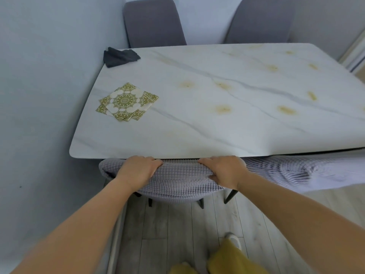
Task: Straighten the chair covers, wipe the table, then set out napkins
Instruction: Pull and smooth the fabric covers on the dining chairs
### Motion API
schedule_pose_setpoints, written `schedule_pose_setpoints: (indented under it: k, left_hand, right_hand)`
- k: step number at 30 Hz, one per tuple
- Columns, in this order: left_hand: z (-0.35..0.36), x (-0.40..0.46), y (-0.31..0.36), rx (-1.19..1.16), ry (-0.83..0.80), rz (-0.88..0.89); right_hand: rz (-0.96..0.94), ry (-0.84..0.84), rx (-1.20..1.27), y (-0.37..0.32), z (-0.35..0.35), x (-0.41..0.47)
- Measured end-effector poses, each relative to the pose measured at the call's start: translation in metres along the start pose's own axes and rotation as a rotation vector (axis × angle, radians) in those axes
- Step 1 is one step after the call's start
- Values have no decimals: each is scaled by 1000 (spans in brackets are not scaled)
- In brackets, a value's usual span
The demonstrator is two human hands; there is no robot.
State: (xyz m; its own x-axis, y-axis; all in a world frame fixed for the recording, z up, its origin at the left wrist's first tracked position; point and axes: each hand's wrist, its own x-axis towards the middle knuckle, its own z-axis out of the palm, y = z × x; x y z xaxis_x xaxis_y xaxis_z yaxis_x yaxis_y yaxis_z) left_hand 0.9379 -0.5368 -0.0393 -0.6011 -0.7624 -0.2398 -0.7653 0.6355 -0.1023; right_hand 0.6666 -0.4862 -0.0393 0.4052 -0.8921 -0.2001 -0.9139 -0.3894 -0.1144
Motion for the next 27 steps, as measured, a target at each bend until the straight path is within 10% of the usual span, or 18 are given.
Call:
schedule_pose_setpoints:
  k: [10,16,27]
  left_hand:
    - [-51,12,46,-456,-346,-192]
    - [-98,74,128,-742,-119,-226]
    - [-172,237,325,-529,37,-67]
  right_hand:
    - [66,-4,157,49,-24,-58]
    - [192,17,199,130,-49,-94]
    - [414,40,210,334,-72,-239]
